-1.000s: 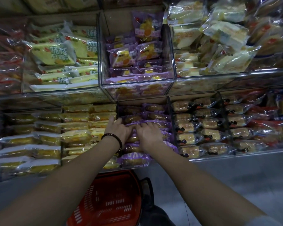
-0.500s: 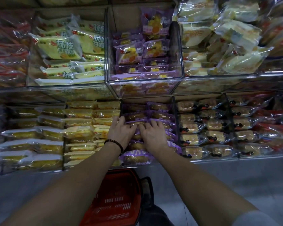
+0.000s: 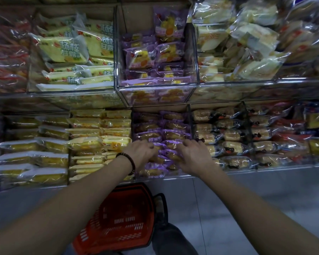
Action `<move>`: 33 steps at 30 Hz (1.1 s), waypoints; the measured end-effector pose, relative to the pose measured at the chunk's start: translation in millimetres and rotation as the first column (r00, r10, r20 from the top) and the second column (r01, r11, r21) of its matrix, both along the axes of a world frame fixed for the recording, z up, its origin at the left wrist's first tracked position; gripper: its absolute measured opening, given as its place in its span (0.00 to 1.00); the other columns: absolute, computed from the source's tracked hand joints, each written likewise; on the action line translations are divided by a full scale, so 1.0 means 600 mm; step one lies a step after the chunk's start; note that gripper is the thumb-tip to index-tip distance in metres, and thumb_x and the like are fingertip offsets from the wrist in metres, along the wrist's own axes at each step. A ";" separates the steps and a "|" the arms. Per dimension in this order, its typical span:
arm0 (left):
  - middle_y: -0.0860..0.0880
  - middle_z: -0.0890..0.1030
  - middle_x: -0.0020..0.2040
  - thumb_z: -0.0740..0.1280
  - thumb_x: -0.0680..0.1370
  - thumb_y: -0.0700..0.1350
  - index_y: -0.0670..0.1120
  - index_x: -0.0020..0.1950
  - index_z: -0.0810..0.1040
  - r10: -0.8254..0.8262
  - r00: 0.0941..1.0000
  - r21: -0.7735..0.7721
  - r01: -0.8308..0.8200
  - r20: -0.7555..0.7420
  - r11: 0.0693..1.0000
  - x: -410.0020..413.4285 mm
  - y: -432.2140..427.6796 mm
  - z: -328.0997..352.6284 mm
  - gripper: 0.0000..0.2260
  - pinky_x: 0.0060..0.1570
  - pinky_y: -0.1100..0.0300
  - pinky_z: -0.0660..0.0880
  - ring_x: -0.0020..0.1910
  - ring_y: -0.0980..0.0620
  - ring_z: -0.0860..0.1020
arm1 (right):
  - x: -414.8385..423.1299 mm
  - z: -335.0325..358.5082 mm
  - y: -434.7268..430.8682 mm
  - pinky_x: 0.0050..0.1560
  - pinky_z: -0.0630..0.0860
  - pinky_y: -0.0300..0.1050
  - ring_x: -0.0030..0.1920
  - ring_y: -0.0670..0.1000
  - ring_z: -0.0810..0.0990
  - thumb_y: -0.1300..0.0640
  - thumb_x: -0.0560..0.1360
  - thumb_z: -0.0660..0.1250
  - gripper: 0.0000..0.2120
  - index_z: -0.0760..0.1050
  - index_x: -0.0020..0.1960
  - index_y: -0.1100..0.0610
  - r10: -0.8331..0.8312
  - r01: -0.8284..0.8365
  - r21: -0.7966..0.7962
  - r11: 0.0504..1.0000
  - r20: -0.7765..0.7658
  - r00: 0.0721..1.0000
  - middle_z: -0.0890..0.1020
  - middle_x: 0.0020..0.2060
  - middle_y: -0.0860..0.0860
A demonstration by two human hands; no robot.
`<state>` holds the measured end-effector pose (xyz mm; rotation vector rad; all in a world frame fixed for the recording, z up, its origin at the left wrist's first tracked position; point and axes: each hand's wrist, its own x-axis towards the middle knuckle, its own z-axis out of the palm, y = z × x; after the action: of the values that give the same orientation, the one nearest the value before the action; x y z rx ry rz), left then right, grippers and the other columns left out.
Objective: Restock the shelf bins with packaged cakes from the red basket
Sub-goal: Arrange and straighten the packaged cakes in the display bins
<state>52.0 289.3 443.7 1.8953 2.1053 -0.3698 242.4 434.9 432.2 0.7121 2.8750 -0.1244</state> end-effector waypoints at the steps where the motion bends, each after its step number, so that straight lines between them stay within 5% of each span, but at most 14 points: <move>1: 0.52 0.78 0.60 0.69 0.80 0.48 0.56 0.67 0.74 0.026 1.000 -0.020 -0.026 0.004 0.999 0.005 0.002 0.000 0.15 0.55 0.50 0.77 0.61 0.46 0.77 | 0.000 -0.008 -0.006 0.52 0.75 0.54 0.51 0.59 0.82 0.35 0.70 0.72 0.26 0.79 0.59 0.52 0.009 -0.009 0.013 1.000 0.041 0.999 0.82 0.51 0.53; 6: 0.51 0.79 0.64 0.68 0.81 0.50 0.56 0.69 0.76 0.037 0.991 -0.043 -0.043 -0.132 0.998 0.018 0.011 -0.007 0.16 0.58 0.50 0.73 0.63 0.45 0.76 | -0.004 -0.029 -0.032 0.52 0.73 0.53 0.49 0.57 0.83 0.48 0.66 0.81 0.26 0.75 0.60 0.52 -0.013 -0.001 0.078 0.997 0.170 0.985 0.83 0.48 0.52; 13: 0.48 0.83 0.53 0.69 0.78 0.42 0.50 0.64 0.78 0.252 0.951 -0.024 -0.261 -0.178 0.965 0.026 -0.014 -0.009 0.15 0.61 0.51 0.73 0.55 0.46 0.80 | 0.000 -0.012 -0.016 0.61 0.69 0.56 0.58 0.59 0.81 0.53 0.72 0.76 0.34 0.69 0.76 0.48 0.062 -0.071 0.059 0.996 0.138 0.989 0.82 0.57 0.53; 21: 0.50 0.82 0.45 0.69 0.74 0.41 0.50 0.55 0.80 0.330 0.930 -0.033 -0.339 -0.162 0.940 0.032 -0.011 -0.010 0.10 0.50 0.54 0.77 0.47 0.48 0.80 | 0.023 -0.024 -0.010 0.51 0.69 0.54 0.46 0.57 0.81 0.61 0.63 0.79 0.27 0.77 0.59 0.48 0.128 -0.139 0.084 0.987 0.121 0.984 0.82 0.47 0.52; 28: 0.49 0.81 0.57 0.69 0.79 0.55 0.51 0.67 0.72 0.200 0.962 -0.067 -0.216 -0.185 0.974 0.018 -0.009 -0.015 0.20 0.48 0.52 0.73 0.52 0.45 0.82 | 0.021 -0.024 -0.011 0.54 0.72 0.54 0.47 0.57 0.82 0.61 0.65 0.77 0.26 0.78 0.61 0.46 0.199 -0.206 0.055 0.977 0.110 0.974 0.82 0.49 0.52; 33: 0.50 0.83 0.50 0.69 0.78 0.59 0.54 0.55 0.78 0.033 0.976 -0.165 -0.069 -0.214 0.984 0.008 0.003 -0.004 0.11 0.52 0.50 0.73 0.49 0.46 0.81 | 0.013 -0.019 -0.016 0.53 0.71 0.54 0.47 0.57 0.83 0.61 0.64 0.77 0.25 0.76 0.59 0.48 0.169 -0.175 0.042 0.984 0.111 0.979 0.83 0.48 0.52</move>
<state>56.9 291.2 441.4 1.7668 2.1684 -0.7455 250.0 425.4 420.6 0.4598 2.8299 0.0113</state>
